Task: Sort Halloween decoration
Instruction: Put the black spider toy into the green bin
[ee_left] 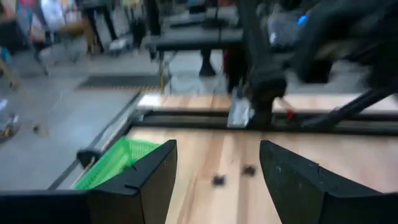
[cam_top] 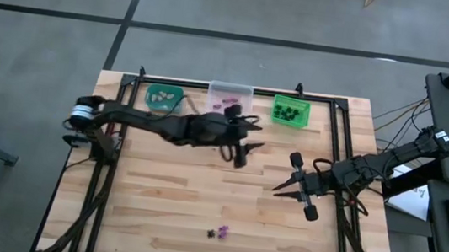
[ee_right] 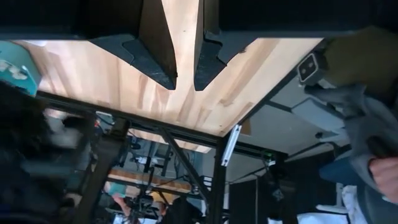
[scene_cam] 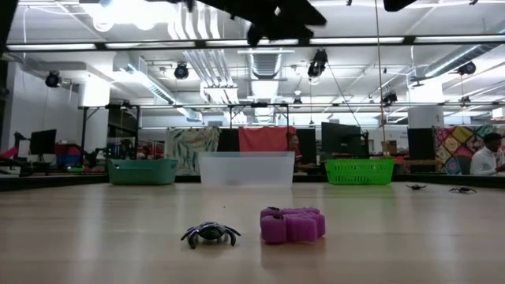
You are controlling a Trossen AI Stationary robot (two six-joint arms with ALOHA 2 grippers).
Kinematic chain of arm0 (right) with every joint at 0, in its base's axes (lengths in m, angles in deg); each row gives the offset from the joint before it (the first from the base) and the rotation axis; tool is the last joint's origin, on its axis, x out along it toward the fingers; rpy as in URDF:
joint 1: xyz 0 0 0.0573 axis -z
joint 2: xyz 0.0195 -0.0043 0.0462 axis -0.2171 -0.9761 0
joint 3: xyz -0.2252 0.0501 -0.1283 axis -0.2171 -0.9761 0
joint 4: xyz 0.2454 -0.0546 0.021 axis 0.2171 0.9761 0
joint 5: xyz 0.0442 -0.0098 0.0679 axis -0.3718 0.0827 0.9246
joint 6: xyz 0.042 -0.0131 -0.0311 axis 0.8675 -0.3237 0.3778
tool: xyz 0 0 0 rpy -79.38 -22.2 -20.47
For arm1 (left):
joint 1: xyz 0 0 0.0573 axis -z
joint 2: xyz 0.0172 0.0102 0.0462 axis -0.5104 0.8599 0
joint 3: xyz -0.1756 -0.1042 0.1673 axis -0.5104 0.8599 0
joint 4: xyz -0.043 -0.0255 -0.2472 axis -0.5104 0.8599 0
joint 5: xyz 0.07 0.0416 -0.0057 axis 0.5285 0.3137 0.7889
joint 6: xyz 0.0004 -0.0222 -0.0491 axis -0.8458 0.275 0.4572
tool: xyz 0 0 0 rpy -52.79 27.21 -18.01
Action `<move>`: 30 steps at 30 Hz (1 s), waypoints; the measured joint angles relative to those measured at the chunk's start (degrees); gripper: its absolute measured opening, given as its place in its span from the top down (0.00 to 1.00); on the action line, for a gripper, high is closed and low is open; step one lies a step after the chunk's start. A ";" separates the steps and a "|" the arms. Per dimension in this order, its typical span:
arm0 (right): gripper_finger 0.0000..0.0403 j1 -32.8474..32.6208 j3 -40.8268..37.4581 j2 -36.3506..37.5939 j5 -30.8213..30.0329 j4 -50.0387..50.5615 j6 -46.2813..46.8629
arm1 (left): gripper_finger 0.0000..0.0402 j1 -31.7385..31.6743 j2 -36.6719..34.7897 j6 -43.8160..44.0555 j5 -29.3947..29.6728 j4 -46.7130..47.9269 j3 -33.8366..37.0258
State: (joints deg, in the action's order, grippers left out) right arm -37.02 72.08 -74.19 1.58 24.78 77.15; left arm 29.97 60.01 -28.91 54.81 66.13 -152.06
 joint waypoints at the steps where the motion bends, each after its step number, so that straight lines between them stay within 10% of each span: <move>1: 0.87 -0.01 0.00 -0.01 -0.23 -0.09 -0.46 | 0.47 0.67 -1.34 -0.17 0.04 -2.59 1.67; 8: 0.87 0.16 0.00 0.85 -0.39 -1.64 -5.87 | 0.47 3.42 -6.50 1.48 0.09 -5.02 7.32; 20: 0.87 0.54 0.42 0.65 -8.91 0.16 30.26 | 0.47 11.98 -14.67 13.98 0.17 24.55 8.94; 30: 0.87 0.25 0.39 -5.57 -9.30 2.25 30.69 | 0.47 22.40 -14.84 16.48 9.94 23.83 11.51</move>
State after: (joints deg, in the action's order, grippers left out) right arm -36.77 72.47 -79.76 -7.72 27.04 107.84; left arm 52.37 45.17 -12.43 64.75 89.96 -140.55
